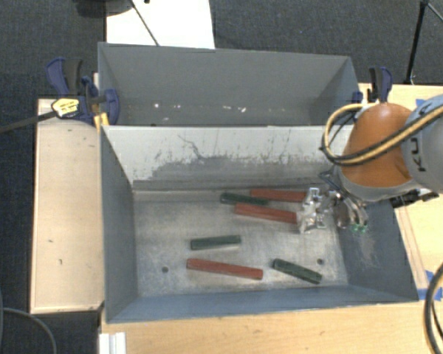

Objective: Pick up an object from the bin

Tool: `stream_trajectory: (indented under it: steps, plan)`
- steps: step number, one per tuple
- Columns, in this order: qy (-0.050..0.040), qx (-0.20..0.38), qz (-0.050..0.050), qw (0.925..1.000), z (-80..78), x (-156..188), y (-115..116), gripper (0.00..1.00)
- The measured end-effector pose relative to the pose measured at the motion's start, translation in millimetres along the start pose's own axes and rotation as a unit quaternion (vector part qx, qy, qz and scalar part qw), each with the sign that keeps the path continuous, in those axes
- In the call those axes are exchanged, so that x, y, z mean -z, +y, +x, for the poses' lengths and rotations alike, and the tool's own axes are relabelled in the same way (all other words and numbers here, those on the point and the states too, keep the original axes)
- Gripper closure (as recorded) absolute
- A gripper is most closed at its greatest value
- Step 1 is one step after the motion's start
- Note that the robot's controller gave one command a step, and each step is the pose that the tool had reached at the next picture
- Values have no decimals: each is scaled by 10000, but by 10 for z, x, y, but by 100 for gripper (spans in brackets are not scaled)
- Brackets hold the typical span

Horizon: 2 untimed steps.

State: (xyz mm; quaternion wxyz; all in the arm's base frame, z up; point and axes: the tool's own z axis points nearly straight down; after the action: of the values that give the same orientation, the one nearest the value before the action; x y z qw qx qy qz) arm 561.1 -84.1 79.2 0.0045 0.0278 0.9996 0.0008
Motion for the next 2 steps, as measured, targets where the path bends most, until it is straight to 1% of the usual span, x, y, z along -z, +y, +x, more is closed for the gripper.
stream_trajectory:
  steps: [1, 2]
  plan:
    - [32, 22, 11, 10000, 26, -9, -7, 0]
    - [25, 23, 12, 10000, 25, -9, -8, 0]
